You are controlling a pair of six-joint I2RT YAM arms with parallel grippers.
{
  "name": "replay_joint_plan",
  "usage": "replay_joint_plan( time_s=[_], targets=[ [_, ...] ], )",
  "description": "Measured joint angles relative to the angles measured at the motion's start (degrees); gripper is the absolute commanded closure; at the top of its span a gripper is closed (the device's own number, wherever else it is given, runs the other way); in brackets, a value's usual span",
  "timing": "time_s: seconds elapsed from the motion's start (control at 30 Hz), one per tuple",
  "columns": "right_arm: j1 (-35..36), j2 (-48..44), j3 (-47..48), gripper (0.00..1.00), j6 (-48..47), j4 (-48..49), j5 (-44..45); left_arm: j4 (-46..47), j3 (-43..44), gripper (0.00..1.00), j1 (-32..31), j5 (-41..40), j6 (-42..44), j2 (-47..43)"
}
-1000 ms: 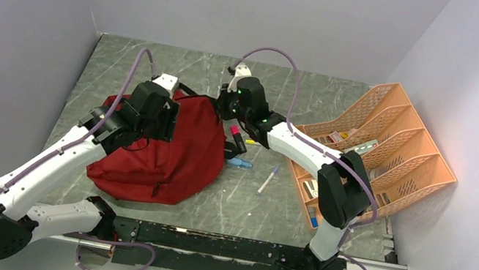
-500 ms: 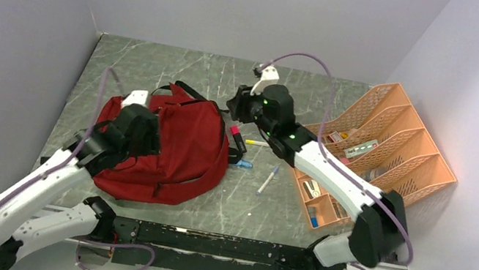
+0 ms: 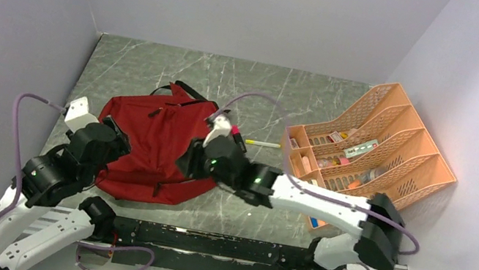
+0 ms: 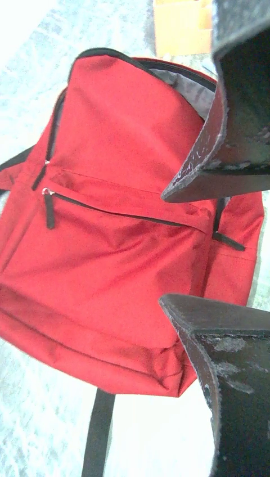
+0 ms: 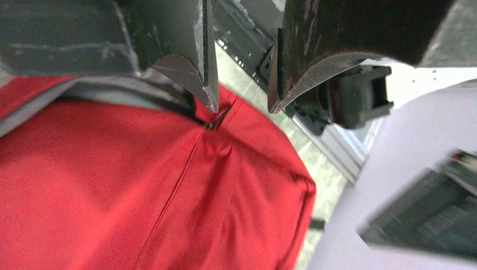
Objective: Pack the student bag
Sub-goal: Zip the student bag at the center of the board.
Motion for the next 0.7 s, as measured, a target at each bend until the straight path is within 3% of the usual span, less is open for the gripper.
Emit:
replay_joint_plan(
  time_s=[0.27,0.53,0.7],
  targets=[
    [11.74,19.04,5.99,0.56,10.71,-2.69,3.72,0.0,1.25,0.35,0.02,-2.19,2.69,-1.99],
    [13.2,30.88,10.58,0.55,16.15,-4.13,5.6,0.66,1.18,0.35,0.02,-2.12,4.76,-3.89],
    [13.22,33.7,12.59,0.55,17.64,-4.48,7.19,1.29,1.05,0.35,0.02,-1.79,5.77,-4.79]
  ],
)
